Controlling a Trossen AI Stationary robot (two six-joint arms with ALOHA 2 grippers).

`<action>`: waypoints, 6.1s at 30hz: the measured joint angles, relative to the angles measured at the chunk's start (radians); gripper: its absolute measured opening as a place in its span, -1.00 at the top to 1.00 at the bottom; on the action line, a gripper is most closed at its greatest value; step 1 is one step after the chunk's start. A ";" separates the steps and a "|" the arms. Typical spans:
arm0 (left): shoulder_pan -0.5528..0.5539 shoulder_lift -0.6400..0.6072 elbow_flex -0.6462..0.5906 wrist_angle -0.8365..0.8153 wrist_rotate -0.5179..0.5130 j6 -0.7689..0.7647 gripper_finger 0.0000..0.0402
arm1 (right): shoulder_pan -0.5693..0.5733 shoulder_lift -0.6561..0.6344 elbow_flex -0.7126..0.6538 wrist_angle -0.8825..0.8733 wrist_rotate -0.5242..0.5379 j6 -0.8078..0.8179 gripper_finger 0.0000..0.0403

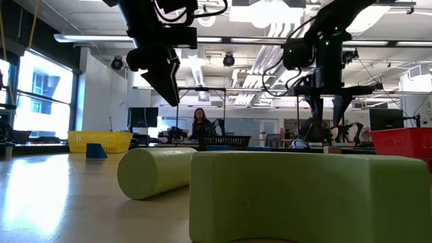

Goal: Sort & place blocks by color
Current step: Put the brown block into the yellow basket

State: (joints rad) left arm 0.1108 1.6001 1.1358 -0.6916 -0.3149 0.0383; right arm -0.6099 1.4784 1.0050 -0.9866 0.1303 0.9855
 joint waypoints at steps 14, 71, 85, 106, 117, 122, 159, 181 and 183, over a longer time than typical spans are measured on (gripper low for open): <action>-0.001 0.001 0.000 0.000 0.000 0.000 0.14 | -0.100 0.103 0.000 -0.012 -0.078 0.003 0.18; 0.000 0.001 0.000 0.001 -0.017 0.000 0.14 | 0.158 0.104 0.002 0.139 -0.166 -0.342 0.50; 0.021 0.001 0.000 0.043 -0.159 -0.106 -0.17 | 0.374 0.038 0.002 0.300 -0.185 -0.425 0.50; -0.027 0.001 0.000 0.270 0.164 0.044 -0.19 | 0.620 0.038 0.002 0.657 -0.257 -0.658 0.50; -0.065 0.001 0.000 0.401 0.285 0.015 -0.19 | 0.703 0.038 0.002 0.733 -0.159 -0.727 0.50; -0.073 0.001 0.000 0.442 0.285 -0.029 -0.19 | 0.726 0.038 0.002 0.790 -0.127 -0.776 0.50; -0.070 0.001 0.001 0.218 0.046 -0.003 0.48 | 0.777 0.038 0.002 0.695 -0.129 -0.778 -0.19; 0.172 0.001 0.001 -0.359 -0.394 -0.209 0.48 | 0.914 0.038 0.002 0.646 -0.052 -0.669 -0.21; 0.222 0.001 0.001 -0.404 -0.421 -0.233 0.48 | 0.922 0.038 0.002 0.646 -0.034 -0.671 -0.21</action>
State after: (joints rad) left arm 0.3327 1.6009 1.1366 -1.0959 -0.7359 -0.1944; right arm 0.3126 1.5162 1.0073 -0.3408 0.0962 0.3145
